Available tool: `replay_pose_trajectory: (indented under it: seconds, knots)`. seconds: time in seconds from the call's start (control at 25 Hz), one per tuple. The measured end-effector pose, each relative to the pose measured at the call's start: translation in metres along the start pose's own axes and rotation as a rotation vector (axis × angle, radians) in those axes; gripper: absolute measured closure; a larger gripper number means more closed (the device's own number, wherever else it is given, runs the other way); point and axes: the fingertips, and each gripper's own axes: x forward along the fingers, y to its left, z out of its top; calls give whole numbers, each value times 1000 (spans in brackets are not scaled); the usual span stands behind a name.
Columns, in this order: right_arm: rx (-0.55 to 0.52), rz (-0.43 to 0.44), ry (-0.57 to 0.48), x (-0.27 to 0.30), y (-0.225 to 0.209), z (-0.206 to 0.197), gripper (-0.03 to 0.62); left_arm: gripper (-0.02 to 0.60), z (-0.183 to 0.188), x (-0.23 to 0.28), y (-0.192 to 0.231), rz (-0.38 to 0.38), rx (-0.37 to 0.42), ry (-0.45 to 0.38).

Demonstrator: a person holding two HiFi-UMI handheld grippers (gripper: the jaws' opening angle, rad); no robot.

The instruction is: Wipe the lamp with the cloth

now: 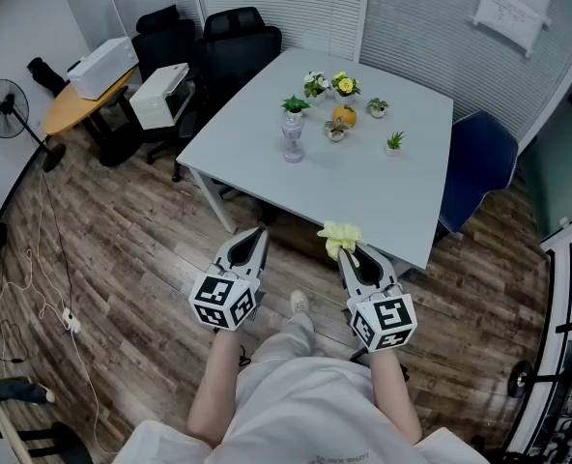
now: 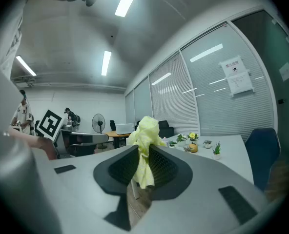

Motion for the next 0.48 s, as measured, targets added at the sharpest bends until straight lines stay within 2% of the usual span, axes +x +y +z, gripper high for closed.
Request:
replay_pose_trajectory:
  seconds: [0.48]
  knots:
    - [-9,19,-13,-1,1,2,516,578,-6,-4,0,8,-22,3]
